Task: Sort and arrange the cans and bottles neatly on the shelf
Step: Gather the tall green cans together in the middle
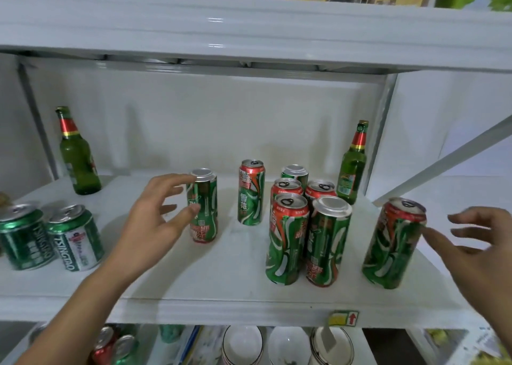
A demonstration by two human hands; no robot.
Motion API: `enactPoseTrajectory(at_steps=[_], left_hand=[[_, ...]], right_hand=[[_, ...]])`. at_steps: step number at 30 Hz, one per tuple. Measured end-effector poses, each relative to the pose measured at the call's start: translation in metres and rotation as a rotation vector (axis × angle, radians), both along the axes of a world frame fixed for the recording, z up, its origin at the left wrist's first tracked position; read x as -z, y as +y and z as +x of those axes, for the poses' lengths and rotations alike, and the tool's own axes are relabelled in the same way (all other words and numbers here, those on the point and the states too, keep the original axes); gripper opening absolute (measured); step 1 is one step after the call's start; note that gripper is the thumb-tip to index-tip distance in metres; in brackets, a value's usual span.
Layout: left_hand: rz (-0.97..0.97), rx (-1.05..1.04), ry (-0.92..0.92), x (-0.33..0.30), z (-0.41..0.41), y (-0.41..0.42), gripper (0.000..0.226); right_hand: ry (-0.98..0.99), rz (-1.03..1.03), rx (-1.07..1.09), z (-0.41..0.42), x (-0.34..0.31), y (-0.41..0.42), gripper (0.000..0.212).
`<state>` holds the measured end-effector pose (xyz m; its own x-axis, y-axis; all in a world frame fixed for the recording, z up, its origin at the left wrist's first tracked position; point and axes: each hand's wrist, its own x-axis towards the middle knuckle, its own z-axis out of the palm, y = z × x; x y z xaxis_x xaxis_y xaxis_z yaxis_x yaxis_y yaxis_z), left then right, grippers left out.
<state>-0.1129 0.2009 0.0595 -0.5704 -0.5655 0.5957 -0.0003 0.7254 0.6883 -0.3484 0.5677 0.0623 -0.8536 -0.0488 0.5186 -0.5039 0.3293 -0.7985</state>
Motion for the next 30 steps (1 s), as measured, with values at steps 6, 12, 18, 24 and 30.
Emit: enactPoseTrajectory(at_steps=[6,12,18,24,30], left_hand=[[0.087,-0.091,-0.090,0.014,-0.024,-0.028,0.073],[0.236,-0.097,-0.098,0.032,-0.057,-0.042,0.104],[0.307,-0.185,-0.066,0.041,-0.069,-0.045,0.101],[0.321,-0.227,-0.118,0.050,-0.073,-0.052,0.094],[0.328,-0.218,-0.145,0.049,-0.075,-0.061,0.087]], right_hand=[[-0.313,0.267,-0.113,-0.018,0.018,-0.021,0.087],[-0.362,0.208,-0.159,-0.036,0.032,-0.028,0.080],[-0.330,0.229,-0.259,-0.053,0.030,-0.023,0.060],[-0.404,0.203,-0.255,-0.066,0.030,-0.024,0.072],[-0.389,0.160,-0.253,-0.075,0.037,-0.022,0.096]])
